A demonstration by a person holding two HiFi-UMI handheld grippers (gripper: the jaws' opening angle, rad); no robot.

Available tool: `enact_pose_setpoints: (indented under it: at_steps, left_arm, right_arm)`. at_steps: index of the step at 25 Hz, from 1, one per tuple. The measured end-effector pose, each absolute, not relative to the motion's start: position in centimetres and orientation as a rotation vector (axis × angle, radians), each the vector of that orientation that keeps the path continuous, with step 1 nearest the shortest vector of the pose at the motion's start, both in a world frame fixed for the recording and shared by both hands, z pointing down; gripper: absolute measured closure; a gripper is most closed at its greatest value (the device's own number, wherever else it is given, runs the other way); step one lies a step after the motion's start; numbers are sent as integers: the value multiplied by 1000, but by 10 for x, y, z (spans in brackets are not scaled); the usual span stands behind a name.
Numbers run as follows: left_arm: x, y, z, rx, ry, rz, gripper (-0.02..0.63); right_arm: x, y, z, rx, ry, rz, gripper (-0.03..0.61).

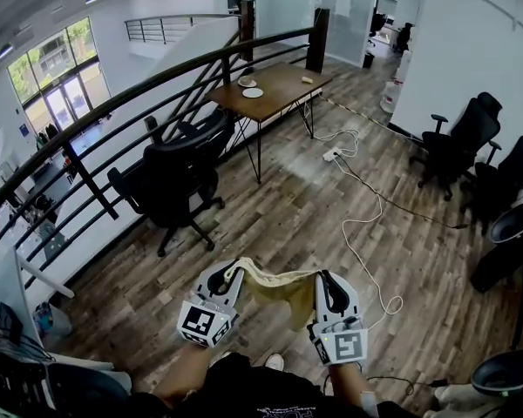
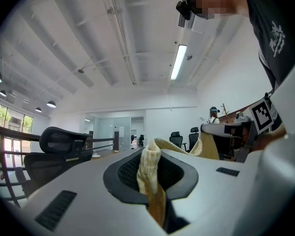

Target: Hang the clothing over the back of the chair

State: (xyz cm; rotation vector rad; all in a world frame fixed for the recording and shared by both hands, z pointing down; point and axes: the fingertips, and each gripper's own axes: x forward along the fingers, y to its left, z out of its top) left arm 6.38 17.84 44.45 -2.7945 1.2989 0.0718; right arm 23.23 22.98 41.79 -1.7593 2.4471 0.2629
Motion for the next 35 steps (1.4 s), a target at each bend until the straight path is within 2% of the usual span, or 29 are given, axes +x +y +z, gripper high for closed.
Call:
enact_pose_setpoints:
  at_steps: [18,35]
  left_arm:
    - [54,92,433,-2754,1273,119,572]
    - [-22,-18,435,-2730,1348,158,572]
  right_arm:
    - [212,123,414,-1709,2490,340,538]
    - [137,1,405,-1689,2557,418,538]
